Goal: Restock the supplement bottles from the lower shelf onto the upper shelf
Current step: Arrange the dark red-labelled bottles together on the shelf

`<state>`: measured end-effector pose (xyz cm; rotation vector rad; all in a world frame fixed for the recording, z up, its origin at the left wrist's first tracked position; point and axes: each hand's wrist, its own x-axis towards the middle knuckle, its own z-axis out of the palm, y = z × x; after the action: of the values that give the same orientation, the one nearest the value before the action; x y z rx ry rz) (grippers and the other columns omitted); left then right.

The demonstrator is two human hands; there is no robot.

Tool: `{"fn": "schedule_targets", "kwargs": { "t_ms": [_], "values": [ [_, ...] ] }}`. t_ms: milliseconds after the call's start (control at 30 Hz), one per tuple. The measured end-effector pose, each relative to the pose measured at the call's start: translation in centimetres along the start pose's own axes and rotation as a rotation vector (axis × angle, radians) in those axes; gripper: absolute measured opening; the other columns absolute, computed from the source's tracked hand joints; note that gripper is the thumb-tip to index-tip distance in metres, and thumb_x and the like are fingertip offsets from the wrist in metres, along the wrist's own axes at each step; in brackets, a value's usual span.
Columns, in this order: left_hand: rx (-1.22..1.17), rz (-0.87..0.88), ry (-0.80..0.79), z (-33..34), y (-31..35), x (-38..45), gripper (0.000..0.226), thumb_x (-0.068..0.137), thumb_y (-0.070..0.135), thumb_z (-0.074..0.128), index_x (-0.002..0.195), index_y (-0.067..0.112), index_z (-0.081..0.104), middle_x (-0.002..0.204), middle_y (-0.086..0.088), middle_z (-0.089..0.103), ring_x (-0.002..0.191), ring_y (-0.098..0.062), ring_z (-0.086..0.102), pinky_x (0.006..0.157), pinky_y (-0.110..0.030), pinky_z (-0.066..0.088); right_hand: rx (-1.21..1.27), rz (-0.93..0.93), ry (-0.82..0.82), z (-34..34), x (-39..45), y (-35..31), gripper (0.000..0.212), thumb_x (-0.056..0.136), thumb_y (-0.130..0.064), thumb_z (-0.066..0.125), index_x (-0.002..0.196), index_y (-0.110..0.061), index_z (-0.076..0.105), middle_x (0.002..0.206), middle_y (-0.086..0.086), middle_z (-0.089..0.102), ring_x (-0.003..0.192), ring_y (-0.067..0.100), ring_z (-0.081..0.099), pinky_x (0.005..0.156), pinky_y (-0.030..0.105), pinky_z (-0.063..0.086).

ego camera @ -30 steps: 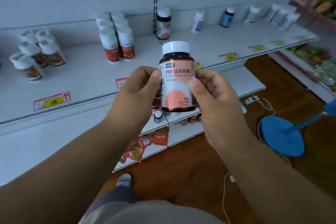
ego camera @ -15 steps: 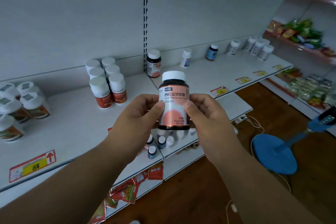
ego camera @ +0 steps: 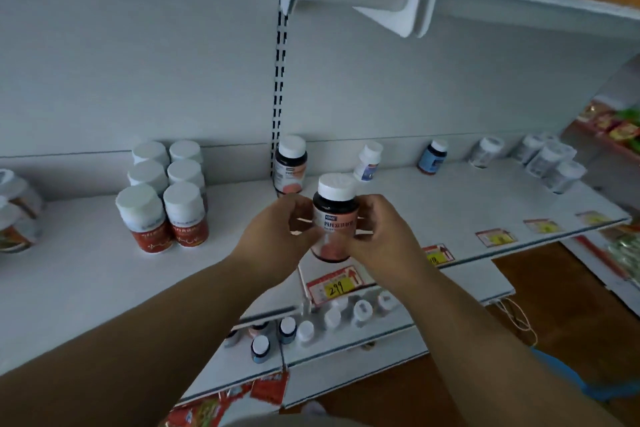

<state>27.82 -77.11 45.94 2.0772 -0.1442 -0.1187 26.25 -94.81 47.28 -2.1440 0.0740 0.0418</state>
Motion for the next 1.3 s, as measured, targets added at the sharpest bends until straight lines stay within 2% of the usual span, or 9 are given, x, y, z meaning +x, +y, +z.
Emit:
{"fn": "schedule_targets", "kwargs": {
  "t_ms": [100, 200, 400, 567, 733, 833, 967, 1100, 1300],
  "values": [
    [0.036, -0.035, 0.064, 2.1, 0.2, 3.2, 0.031, 0.089, 0.024, 0.071, 0.117, 0.03, 0.059, 0.102, 0.016, 0.068, 0.091, 0.001, 0.064, 0.082, -0.023, 0.053, -0.049, -0.033, -0.041, -0.9, 4.2, 2.0, 0.068, 0.071, -0.033, 0.087, 0.127, -0.027, 0.049, 0.122, -0.01, 0.064, 0.111, 0.012, 0.061, 0.098, 0.042, 0.052],
    [0.123, -0.11, 0.091, 3.4, 0.1, 6.1, 0.033, 0.091, 0.029, 0.067, 0.123, 0.031, 0.059, 0.103, 0.016, 0.066, 0.09, -0.002, 0.063, 0.073, -0.02, 0.049, -0.067, -0.091, -0.059, -1.0, 7.8, 3.5, 0.067, 0.073, -0.032, 0.085, 0.129, -0.025, 0.05, 0.122, -0.009, 0.065, 0.11, 0.015, 0.062, 0.095, 0.039, 0.053],
    [0.192, -0.248, 0.187, 4.4, -0.9, 9.0, 0.042, 0.092, 0.023, 0.063, 0.133, 0.026, 0.055, 0.116, 0.009, 0.059, 0.1, -0.013, 0.059, 0.086, -0.026, 0.046, -0.086, -0.147, -0.087, 0.2, 13.1, 5.1, 0.063, 0.078, -0.024, 0.08, 0.133, -0.017, 0.048, 0.13, 0.001, 0.062, 0.118, 0.023, 0.059, 0.092, 0.033, 0.047],
    [0.207, -0.307, 0.298, 4.2, -1.8, 10.5, 0.05, 0.087, 0.029, 0.068, 0.134, 0.022, 0.052, 0.124, -0.006, 0.054, 0.104, -0.023, 0.059, 0.094, -0.04, 0.051, -0.053, -0.15, -0.065, 1.7, 16.5, 5.5, 0.059, 0.077, -0.024, 0.08, 0.127, -0.014, 0.05, 0.124, 0.003, 0.063, 0.11, 0.021, 0.06, 0.083, 0.027, 0.042],
    [0.232, -0.336, 0.293, 4.5, -1.7, 11.2, 0.062, 0.086, 0.032, 0.071, 0.141, 0.025, 0.043, 0.136, -0.004, 0.045, 0.119, -0.024, 0.054, 0.102, -0.041, 0.046, -0.063, -0.175, -0.008, 3.1, 19.8, 5.6, 0.066, 0.065, -0.042, 0.066, 0.122, -0.012, 0.052, 0.116, 0.01, 0.062, 0.107, 0.027, 0.062, 0.089, 0.045, 0.052],
    [0.218, -0.347, 0.3, 4.5, -1.8, 11.5, 0.06, 0.086, 0.032, 0.071, 0.14, 0.024, 0.044, 0.138, -0.004, 0.045, 0.12, -0.023, 0.054, 0.1, -0.041, 0.048, -0.105, -0.192, 0.003, 3.2, 20.6, 5.5, 0.066, 0.067, -0.039, 0.069, 0.124, -0.011, 0.054, 0.117, 0.013, 0.062, 0.109, 0.031, 0.062, 0.091, 0.046, 0.051],
    [0.239, -0.338, 0.29, 4.3, -1.9, 11.2, 0.061, 0.087, 0.034, 0.07, 0.142, 0.025, 0.043, 0.143, -0.002, 0.043, 0.123, -0.021, 0.053, 0.099, -0.038, 0.049, -0.101, -0.173, 0.012, 3.0, 20.6, 5.8, 0.061, 0.069, -0.025, 0.078, 0.122, -0.007, 0.055, 0.119, 0.013, 0.063, 0.112, 0.031, 0.061, 0.092, 0.045, 0.051],
    [0.242, -0.295, 0.291, 4.2, -1.7, 10.2, 0.06, 0.089, 0.032, 0.068, 0.142, 0.023, 0.043, 0.143, -0.005, 0.043, 0.124, -0.022, 0.052, 0.102, -0.042, 0.047, -0.113, -0.157, 0.008, 2.5, 18.6, 5.6, 0.076, 0.072, -0.028, 0.084, 0.133, -0.007, 0.045, 0.129, 0.012, 0.056, 0.122, 0.029, 0.053, 0.099, 0.042, 0.046],
    [0.476, -0.009, 0.234, 4.1, -0.5, 7.0, 0.055, 0.091, 0.03, 0.065, 0.142, 0.025, 0.043, 0.136, 0.001, 0.051, 0.124, -0.019, 0.052, 0.101, -0.038, 0.048, -0.181, -0.19, 0.058, 1.4, 14.1, 5.1, 0.069, 0.083, -0.027, 0.076, 0.141, -0.01, 0.041, 0.136, 0.01, 0.05, 0.124, 0.023, 0.051, 0.092, 0.024, 0.038]
  ]
}}
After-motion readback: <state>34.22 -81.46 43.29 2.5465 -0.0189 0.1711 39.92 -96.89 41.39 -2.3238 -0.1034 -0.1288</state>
